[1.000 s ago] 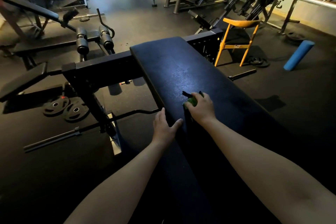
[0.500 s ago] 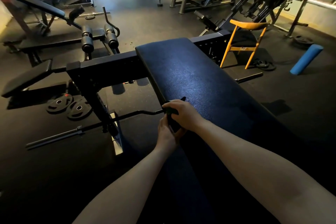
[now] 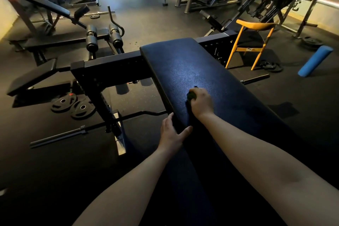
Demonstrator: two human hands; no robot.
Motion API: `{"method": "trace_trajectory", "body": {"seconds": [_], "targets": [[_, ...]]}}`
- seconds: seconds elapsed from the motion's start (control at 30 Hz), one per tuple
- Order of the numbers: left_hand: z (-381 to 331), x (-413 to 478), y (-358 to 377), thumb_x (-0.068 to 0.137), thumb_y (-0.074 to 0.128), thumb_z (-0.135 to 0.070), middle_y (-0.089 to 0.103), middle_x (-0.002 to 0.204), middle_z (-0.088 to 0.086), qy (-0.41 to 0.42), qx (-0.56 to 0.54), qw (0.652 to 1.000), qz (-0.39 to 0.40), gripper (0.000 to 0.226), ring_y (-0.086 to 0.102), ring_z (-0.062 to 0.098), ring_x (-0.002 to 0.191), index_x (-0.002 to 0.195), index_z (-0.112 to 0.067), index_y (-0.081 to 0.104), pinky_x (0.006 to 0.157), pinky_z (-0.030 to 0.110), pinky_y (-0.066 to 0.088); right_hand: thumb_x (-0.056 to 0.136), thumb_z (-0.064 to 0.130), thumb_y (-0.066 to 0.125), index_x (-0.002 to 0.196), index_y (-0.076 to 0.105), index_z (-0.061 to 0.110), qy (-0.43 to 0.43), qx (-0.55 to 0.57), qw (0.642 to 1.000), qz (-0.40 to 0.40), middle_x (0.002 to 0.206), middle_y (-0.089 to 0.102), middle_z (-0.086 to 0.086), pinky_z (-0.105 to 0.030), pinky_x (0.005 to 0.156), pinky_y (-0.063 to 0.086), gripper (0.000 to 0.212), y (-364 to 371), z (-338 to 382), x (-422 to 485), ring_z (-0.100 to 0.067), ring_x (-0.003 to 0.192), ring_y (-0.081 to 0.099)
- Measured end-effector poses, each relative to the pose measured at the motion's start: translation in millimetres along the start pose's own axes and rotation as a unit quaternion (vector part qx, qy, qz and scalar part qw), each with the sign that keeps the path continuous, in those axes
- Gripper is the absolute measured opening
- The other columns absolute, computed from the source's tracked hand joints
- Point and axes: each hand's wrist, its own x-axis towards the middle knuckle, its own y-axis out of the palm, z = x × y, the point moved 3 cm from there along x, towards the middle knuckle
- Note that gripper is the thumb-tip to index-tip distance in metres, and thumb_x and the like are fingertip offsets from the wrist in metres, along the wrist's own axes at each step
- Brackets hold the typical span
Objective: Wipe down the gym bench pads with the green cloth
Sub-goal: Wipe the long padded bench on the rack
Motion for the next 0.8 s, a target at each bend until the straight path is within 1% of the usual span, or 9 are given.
{"method": "trace_trajectory", "body": {"seconds": [0.1,0.2,0.27,0.37,0.4,0.5,0.63,0.73,0.8], "targets": [[-3.0,-2.9,-0.4,0.078,0.081,-0.046,0.036,0.148,0.006,0.000,-0.007,1.000,0.007,0.097,0.036,0.020,0.139,0.154,-0.014,0.029,0.118,0.041,0.032,0.086,0.000,0.056,0.118,0.070,0.015,-0.052,0.039,0.997,0.052,0.121,0.065,-0.008,-0.024,0.089,0.037,0.038,18.5,30.4,-4.4,-0.025,0.111,0.058],[1.4,0.2,1.4,0.073,0.086,-0.036,0.047,0.134,0.003,0.001,-0.019,1.000,-0.020,0.085,0.049,0.022,0.128,0.144,-0.017,0.042,0.112,0.040,0.041,0.084,-0.001,0.058,0.114,0.072,0.021,-0.110,0.055,0.983,0.139,0.121,0.067,0.000,-0.017,0.089,0.037,0.040,28.8,49.3,-11.7,-0.018,0.111,0.060],[3.7,2.6,1.3,0.069,0.086,-0.038,0.051,0.131,0.004,0.008,-0.041,0.999,-0.028,0.079,0.055,0.022,0.123,0.137,-0.021,0.047,0.107,0.043,0.046,0.084,0.000,0.063,0.112,0.074,0.021,-0.166,0.046,0.967,0.186,0.118,0.069,0.002,-0.015,0.092,0.041,0.037,25.3,51.9,-20.6,-0.014,0.109,0.062],[2.8,1.2,0.4,0.078,0.083,-0.034,0.046,0.142,0.019,0.013,0.002,1.000,0.003,0.083,0.047,0.032,0.132,0.143,-0.005,0.040,0.111,0.040,0.040,0.079,-0.003,0.064,0.107,0.076,0.017,-0.240,0.036,0.949,0.202,0.118,0.070,-0.001,-0.003,0.093,0.035,0.037,13.2,41.9,-35.5,-0.014,0.109,0.062],[2.4,0.6,0.1,0.078,0.084,-0.033,0.047,0.142,0.018,0.011,0.001,1.000,0.003,0.083,0.048,0.031,0.131,0.142,-0.004,0.041,0.110,0.038,0.040,0.079,-0.006,0.063,0.107,0.076,0.017,-0.252,0.027,0.946,0.204,0.120,0.069,-0.003,-0.005,0.094,0.035,0.038,10.5,37.1,-39.9,-0.016,0.111,0.060],[4.3,1.3,1.5,0.070,0.088,-0.040,0.052,0.135,0.009,0.004,-0.033,0.999,-0.025,0.086,0.054,0.021,0.125,0.139,-0.012,0.046,0.109,0.042,0.044,0.072,-0.013,0.055,0.103,0.077,0.017,-0.268,0.007,0.944,0.194,0.120,0.069,-0.005,-0.029,0.099,0.043,0.049,4.2,22.6,-46.1,-0.024,0.115,0.058],[-4.2,-6.3,0.5,0.085,0.077,-0.042,0.031,0.155,0.009,0.025,0.023,0.999,0.002,0.093,0.029,0.020,0.145,0.155,-0.010,0.026,0.121,0.037,0.026,0.067,-0.007,0.051,0.091,0.079,0.017,-0.235,-0.002,0.965,0.119,0.106,0.073,-0.002,-0.036,0.092,0.048,0.045,-17.1,-6.8,-40.6,-0.027,0.102,0.062],[-6.5,-8.7,2.1,0.087,0.074,-0.044,0.028,0.158,0.008,0.031,0.020,0.999,-0.007,0.092,0.026,0.020,0.147,0.157,-0.011,0.024,0.122,0.037,0.023,0.073,-0.004,0.054,0.091,0.080,0.018,-0.131,0.003,0.991,0.040,0.103,0.075,-0.004,-0.036,0.091,0.050,0.039,-37.9,-27.1,-31.3,-0.030,0.101,0.065],[-5.4,-9.3,2.9,0.088,0.073,-0.044,0.028,0.159,0.008,0.031,0.021,0.999,-0.008,0.091,0.024,0.020,0.148,0.157,-0.011,0.023,0.123,0.035,0.021,0.078,-0.003,0.059,0.098,0.079,0.018,-0.072,0.006,0.997,0.005,0.105,0.074,-0.005,-0.035,0.093,0.050,0.036,-44.0,-27.1,-28.1,-0.028,0.101,0.066]]}}
